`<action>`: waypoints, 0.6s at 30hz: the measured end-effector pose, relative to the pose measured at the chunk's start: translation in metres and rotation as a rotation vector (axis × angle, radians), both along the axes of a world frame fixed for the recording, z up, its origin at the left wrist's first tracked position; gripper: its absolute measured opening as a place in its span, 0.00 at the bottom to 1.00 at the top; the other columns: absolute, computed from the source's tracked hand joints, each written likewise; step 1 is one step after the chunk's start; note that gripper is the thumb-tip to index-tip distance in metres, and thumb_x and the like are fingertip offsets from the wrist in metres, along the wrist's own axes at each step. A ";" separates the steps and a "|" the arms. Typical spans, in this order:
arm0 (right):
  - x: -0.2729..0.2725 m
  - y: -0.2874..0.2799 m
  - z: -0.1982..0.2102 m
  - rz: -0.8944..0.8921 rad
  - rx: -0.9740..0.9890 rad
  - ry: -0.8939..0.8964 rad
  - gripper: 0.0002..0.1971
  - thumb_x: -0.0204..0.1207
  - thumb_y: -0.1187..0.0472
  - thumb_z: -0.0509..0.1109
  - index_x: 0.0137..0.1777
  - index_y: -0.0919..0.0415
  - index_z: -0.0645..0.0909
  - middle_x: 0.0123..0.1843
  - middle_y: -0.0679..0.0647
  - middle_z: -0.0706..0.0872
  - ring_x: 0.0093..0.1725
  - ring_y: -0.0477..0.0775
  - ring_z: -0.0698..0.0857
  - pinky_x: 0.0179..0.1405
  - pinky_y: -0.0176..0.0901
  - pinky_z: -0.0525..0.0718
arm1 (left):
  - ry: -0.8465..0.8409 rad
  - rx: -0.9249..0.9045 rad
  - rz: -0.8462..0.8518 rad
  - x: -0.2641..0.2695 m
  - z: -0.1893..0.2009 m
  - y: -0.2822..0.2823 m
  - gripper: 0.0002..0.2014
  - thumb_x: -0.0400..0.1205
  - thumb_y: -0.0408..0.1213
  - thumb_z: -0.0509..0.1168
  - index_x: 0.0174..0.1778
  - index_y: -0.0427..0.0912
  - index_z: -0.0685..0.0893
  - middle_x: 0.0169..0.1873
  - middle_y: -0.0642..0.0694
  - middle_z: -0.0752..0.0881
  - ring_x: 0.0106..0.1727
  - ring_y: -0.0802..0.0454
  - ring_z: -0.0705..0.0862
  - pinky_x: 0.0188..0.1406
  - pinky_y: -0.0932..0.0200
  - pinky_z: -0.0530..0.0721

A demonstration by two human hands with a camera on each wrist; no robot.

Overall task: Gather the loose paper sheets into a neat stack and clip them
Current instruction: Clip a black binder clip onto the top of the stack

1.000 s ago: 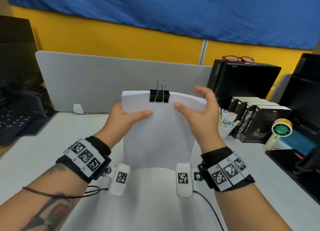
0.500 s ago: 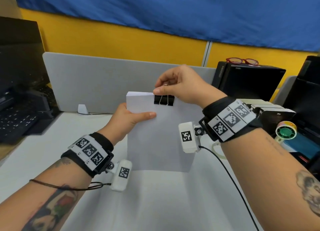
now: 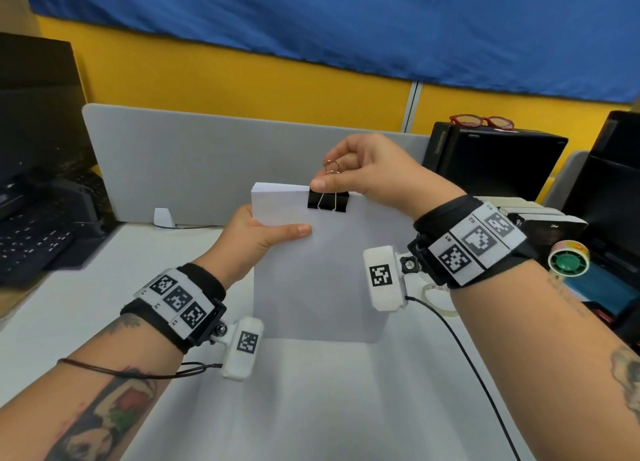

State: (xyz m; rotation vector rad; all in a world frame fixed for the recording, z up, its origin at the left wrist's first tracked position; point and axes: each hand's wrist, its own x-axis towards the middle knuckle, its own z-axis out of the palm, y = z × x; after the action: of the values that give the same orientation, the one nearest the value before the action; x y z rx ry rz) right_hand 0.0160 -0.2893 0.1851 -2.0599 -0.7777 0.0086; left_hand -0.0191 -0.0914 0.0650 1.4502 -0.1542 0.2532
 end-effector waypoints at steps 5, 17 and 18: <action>-0.004 0.007 -0.012 -0.096 0.188 -0.049 0.18 0.69 0.58 0.85 0.50 0.72 0.87 0.49 0.72 0.91 0.54 0.73 0.89 0.60 0.67 0.86 | 0.005 -0.008 0.009 0.001 -0.001 0.001 0.22 0.74 0.26 0.79 0.65 0.35 0.88 0.58 0.39 0.94 0.60 0.40 0.93 0.60 0.45 0.91; -0.002 -0.004 -0.013 -0.160 0.104 -0.169 0.14 0.72 0.52 0.82 0.46 0.64 0.90 0.41 0.63 0.93 0.47 0.64 0.92 0.55 0.64 0.89 | 0.007 -0.028 0.005 0.005 -0.004 0.002 0.22 0.71 0.30 0.81 0.62 0.40 0.90 0.58 0.40 0.94 0.60 0.40 0.93 0.61 0.43 0.90; -0.004 -0.005 -0.013 -0.169 0.049 -0.205 0.17 0.74 0.48 0.80 0.49 0.63 0.90 0.43 0.64 0.93 0.49 0.64 0.92 0.56 0.64 0.89 | 0.008 -0.030 0.008 0.005 -0.004 0.002 0.22 0.71 0.31 0.81 0.62 0.39 0.90 0.58 0.40 0.94 0.60 0.40 0.93 0.61 0.43 0.90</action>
State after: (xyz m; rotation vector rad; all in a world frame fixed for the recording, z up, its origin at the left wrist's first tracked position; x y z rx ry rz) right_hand 0.0120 -0.2944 0.1716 -2.0946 -0.7162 -0.3175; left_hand -0.0144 -0.0897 0.0611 1.4223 -0.1376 0.2559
